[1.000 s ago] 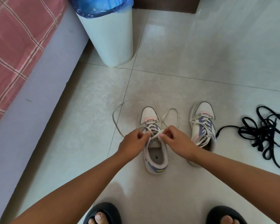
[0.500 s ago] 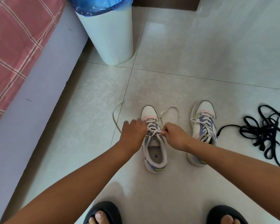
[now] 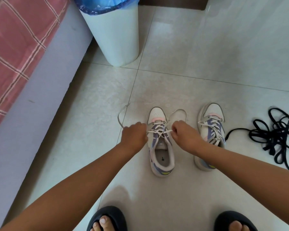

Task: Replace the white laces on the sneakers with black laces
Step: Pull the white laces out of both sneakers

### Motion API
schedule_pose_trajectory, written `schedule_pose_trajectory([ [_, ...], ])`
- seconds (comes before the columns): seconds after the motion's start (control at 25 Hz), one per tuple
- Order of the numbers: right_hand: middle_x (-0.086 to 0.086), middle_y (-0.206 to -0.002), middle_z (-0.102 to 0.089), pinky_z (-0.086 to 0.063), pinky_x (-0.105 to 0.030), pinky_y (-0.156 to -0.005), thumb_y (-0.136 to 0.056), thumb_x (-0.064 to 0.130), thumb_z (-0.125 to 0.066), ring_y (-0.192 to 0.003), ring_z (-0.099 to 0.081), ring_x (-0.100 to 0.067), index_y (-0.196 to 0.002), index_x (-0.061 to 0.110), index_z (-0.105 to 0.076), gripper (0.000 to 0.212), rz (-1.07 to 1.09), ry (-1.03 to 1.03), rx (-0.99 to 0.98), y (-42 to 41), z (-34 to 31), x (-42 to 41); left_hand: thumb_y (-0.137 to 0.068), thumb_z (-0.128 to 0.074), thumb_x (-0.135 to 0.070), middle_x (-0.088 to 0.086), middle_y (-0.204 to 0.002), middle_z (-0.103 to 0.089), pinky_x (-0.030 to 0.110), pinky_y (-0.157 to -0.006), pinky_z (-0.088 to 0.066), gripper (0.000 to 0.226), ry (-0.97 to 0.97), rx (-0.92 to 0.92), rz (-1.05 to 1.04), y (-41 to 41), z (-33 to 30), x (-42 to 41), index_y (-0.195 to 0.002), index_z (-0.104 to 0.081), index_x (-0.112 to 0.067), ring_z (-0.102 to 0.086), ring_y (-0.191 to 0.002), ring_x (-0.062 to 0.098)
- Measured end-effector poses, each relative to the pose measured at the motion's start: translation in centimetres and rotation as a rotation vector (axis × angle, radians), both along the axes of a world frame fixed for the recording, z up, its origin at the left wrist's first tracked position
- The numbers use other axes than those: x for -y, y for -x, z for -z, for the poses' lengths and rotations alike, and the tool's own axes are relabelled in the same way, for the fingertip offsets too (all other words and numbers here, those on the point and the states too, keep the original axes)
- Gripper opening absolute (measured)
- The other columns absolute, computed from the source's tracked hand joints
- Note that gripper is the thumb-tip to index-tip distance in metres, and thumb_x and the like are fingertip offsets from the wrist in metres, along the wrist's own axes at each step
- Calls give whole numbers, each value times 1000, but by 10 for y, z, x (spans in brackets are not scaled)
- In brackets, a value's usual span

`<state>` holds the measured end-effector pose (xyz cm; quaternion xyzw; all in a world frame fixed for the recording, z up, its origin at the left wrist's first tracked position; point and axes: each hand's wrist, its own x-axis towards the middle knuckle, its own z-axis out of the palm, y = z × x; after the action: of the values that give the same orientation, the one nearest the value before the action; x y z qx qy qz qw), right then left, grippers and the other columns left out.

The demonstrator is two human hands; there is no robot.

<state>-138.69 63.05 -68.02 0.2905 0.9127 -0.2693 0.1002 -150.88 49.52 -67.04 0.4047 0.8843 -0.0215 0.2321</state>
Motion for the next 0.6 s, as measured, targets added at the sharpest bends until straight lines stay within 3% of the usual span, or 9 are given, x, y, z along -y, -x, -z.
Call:
schedule_pose_trajectory([
  [0.08, -10, -88, -57, -37, -33, -60, -84, 13, -63, -76, -57, -28, -95, 7, -55, 15, -149, -318, -64, -4, 3, 0, -96, -43, -21, 6, -105, -58, 32, -76, -40, 17, 39, -203, 138, 2, 3, 3, -105, -53, -10, -59, -94, 25],
  [0.16, -7, -85, -54, -38, -31, -61, -92, 26, -53, -75, -53, -25, -97, 8, -50, 19, 130, 0, -22, -2, -3, 1, -95, -44, -31, 9, -102, -61, 29, -69, -40, 25, -21, 58, -173, -1, 4, 2, -101, -55, -8, -61, -84, 24],
  [0.24, -7, -76, -52, -37, -27, -56, -94, 32, -49, -67, -48, -21, -89, 8, -50, 25, 444, 555, 111, 1, -2, 2, -94, -47, -38, 10, -92, -64, 24, -56, -38, 38, -86, 590, -643, -5, -1, -4, -100, -60, -3, -62, -70, 19],
  [0.28, -7, -73, -51, -35, -25, -52, -93, 30, -51, -62, -46, -19, -86, 8, -51, 24, 517, 700, 101, 3, -1, 4, -93, -50, -37, 9, -86, -64, 23, -53, -37, 39, -102, 761, -772, -7, -3, -7, -103, -61, -1, -61, -66, 17],
  [0.36, -8, -71, -49, -34, -24, -49, -92, 23, -55, -59, -42, -17, -82, 9, -49, 18, 540, 753, 51, 6, 1, 5, -91, -55, -29, 7, -80, -63, 22, -52, -37, 30, -131, 865, -838, -6, -1, -10, -101, -62, -1, -60, -63, 14],
  [0.44, -8, -72, -49, -35, -27, -52, -90, 16, -56, -63, -45, -20, -75, 10, -46, 19, 455, 632, 14, 8, 3, -1, -90, -56, -21, 10, -83, -63, 22, -53, -39, 19, -140, 727, -691, -3, 1, -9, -95, -60, -3, -62, -68, 19],
  [0.48, -8, -75, -49, -36, -28, -56, -89, 14, -56, -67, -47, -23, -72, 12, -46, 19, 339, 462, 21, 7, 2, -5, -91, -54, -18, 11, -88, -63, 24, -58, -41, 15, -63, 514, -474, -1, 4, -5, -95, -59, -4, -63, -75, 22],
  [0.56, -8, -76, -51, -35, -32, -56, -76, 10, -70, -70, -55, -29, -77, 9, -53, 17, -55, -253, -6, 2, 6, -16, -93, -50, -14, 8, -103, -60, 29, -71, -40, 15, 75, -48, -13, 1, 5, 1, -106, -53, -8, -61, -92, 25],
  [0.6, -10, -76, -55, -36, -32, -52, -66, 9, -77, -67, -57, -31, -81, 6, -56, 26, -195, -516, -42, -1, 7, -20, -94, -49, -13, 6, -107, -57, 31, -73, -39, 17, 52, -194, 117, 1, 6, 4, -111, -49, -9, -60, -96, 25],
])
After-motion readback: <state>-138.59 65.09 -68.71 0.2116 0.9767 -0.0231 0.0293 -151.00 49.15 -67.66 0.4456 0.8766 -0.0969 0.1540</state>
